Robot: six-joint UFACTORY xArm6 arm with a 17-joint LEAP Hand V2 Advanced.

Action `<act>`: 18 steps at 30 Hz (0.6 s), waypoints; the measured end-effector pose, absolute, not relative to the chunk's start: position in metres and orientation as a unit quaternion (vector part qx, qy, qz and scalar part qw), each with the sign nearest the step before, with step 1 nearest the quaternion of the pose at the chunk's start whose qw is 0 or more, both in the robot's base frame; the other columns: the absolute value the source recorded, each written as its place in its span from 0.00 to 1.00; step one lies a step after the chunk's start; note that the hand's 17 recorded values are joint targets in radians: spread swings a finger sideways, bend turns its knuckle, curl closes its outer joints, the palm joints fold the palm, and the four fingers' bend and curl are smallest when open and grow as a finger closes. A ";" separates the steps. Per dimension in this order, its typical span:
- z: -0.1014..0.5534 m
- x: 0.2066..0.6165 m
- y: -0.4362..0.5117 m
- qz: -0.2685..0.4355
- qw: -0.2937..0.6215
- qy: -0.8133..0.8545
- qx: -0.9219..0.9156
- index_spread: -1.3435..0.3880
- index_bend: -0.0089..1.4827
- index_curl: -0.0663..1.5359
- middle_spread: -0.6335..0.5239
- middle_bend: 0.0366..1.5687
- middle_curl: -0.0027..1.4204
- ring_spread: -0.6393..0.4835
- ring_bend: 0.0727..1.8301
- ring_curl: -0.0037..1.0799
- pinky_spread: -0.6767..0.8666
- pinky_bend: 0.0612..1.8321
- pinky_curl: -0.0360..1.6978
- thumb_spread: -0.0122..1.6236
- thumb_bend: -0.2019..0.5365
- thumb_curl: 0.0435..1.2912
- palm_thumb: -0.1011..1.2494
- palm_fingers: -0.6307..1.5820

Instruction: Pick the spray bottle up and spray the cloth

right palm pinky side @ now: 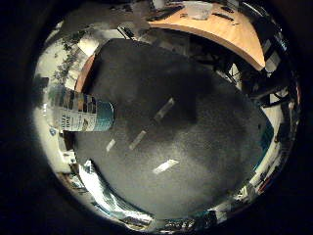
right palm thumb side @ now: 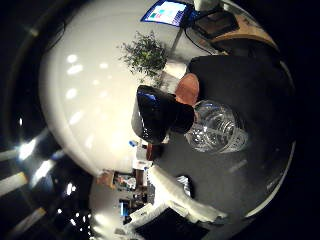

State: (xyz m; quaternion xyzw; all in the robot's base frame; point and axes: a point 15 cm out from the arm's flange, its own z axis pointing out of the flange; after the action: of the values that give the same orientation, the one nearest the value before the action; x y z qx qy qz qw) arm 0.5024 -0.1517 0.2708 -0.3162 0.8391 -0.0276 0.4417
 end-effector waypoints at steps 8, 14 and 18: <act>0.289 0.523 -0.125 -0.036 0.457 0.825 -0.329 0.68 0.12 0.23 0.68 0.10 0.24 0.83 0.23 0.20 0.83 0.62 0.08 0.63 0.24 0.24 0.42 0.29; 0.284 0.532 -0.110 -0.023 0.460 0.824 -0.331 0.69 0.12 0.23 0.69 0.10 0.24 0.84 0.22 0.21 0.83 0.61 0.09 0.63 0.24 0.24 0.43 0.28; 0.273 0.533 -0.107 -0.016 0.453 0.827 -0.332 0.69 0.12 0.23 0.69 0.10 0.23 0.84 0.22 0.22 0.84 0.61 0.10 0.63 0.24 0.24 0.43 0.28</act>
State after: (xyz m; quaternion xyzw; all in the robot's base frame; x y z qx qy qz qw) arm 0.5329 -0.1068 0.2729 -0.3323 0.8272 -0.0158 0.4527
